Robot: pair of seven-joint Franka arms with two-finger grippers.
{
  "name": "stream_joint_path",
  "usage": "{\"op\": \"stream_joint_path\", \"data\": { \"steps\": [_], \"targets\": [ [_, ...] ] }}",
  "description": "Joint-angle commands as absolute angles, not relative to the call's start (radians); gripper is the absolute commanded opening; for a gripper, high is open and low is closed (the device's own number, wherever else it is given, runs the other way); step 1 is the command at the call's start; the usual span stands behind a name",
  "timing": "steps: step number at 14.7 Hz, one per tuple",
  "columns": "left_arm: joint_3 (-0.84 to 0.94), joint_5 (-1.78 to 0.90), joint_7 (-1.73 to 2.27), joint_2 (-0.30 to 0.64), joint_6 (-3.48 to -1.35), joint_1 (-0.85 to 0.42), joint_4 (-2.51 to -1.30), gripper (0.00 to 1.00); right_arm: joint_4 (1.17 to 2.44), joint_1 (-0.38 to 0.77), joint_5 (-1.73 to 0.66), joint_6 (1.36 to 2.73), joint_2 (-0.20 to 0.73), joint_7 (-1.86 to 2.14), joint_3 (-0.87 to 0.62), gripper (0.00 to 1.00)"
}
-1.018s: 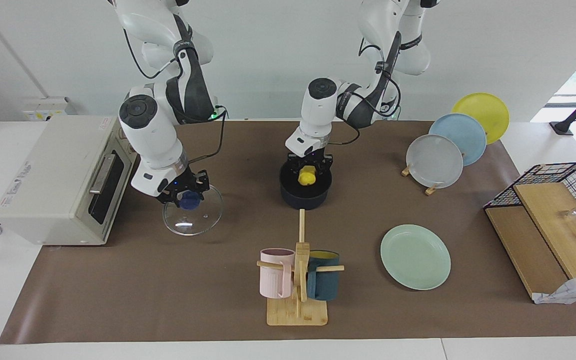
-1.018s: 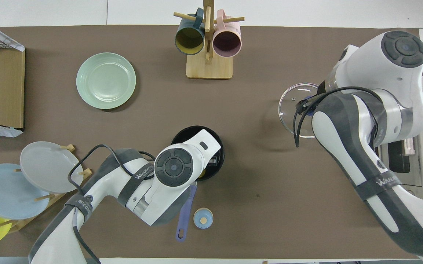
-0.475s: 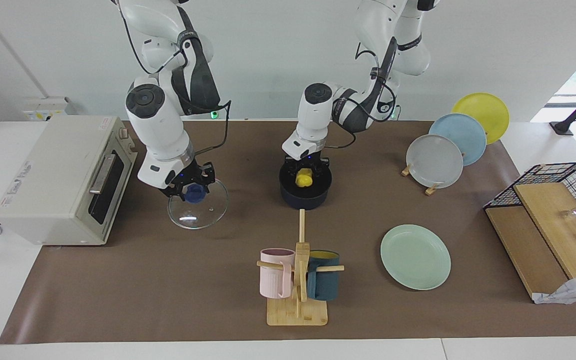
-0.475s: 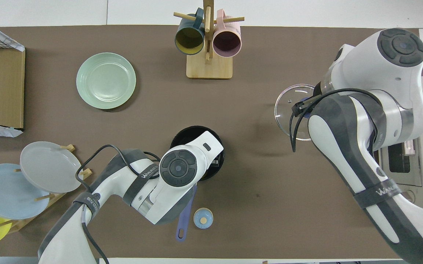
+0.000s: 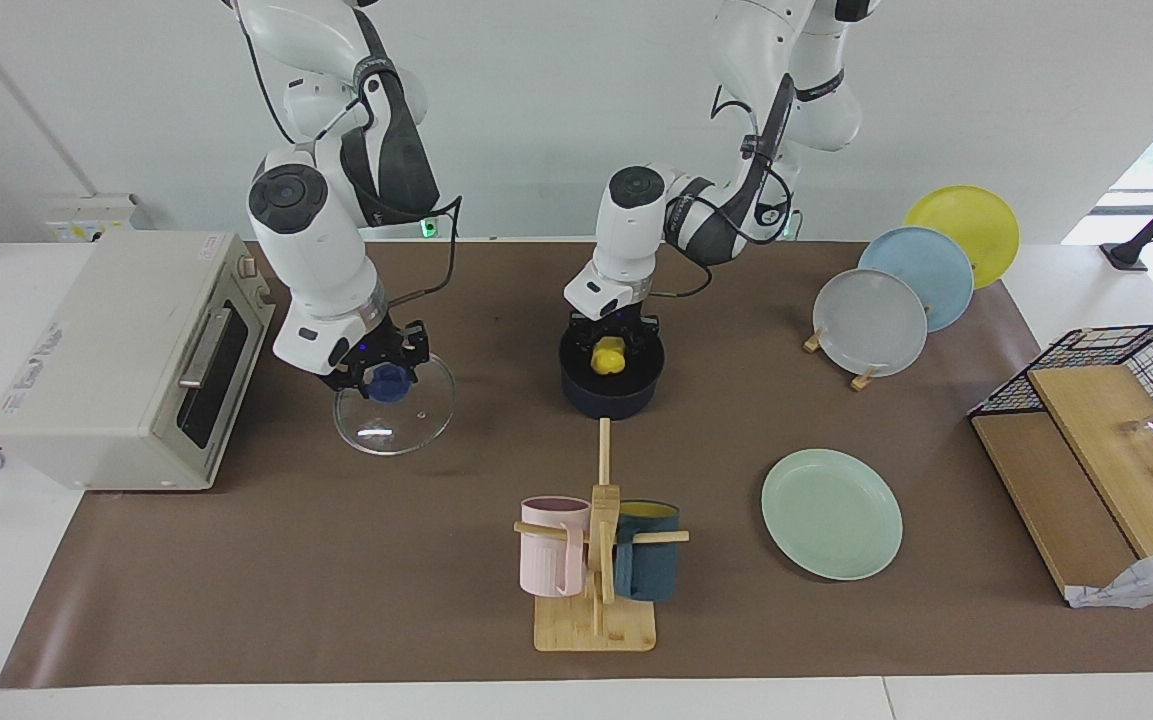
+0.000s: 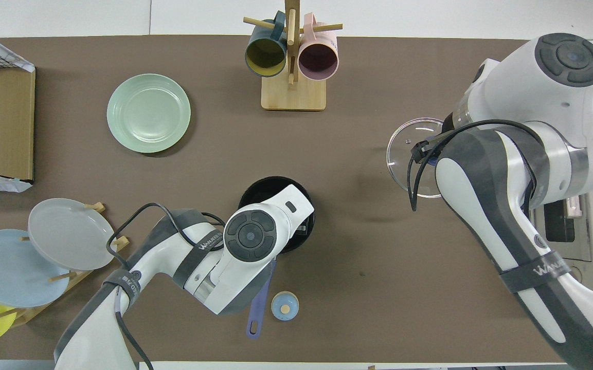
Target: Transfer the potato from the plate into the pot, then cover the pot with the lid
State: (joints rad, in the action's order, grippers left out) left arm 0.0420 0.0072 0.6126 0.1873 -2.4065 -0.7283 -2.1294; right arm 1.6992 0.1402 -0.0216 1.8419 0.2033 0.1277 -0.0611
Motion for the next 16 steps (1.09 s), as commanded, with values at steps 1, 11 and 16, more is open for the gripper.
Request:
{"op": "stream_joint_path", "data": {
  "steps": [1, 11, 16],
  "targets": [
    [0.023, 0.011, 0.588, 0.179, -2.411, -0.738, -2.140, 0.88, 1.661, 0.135, -0.035, 1.805, 0.206, 0.112, -0.066, 0.00],
    [0.020, -0.002, 0.552, 0.072, -1.947, -0.586, -1.830, 1.00, 1.536, 0.256, -0.026, 1.735, 0.236, -0.062, -0.066, 0.00],
    [0.014, -0.002, 0.477, -0.034, -1.800, -0.454, -1.769, 1.00, 1.517, 0.400, -0.028, 1.782, 0.244, -0.303, -0.066, 0.00]
  ]
}}
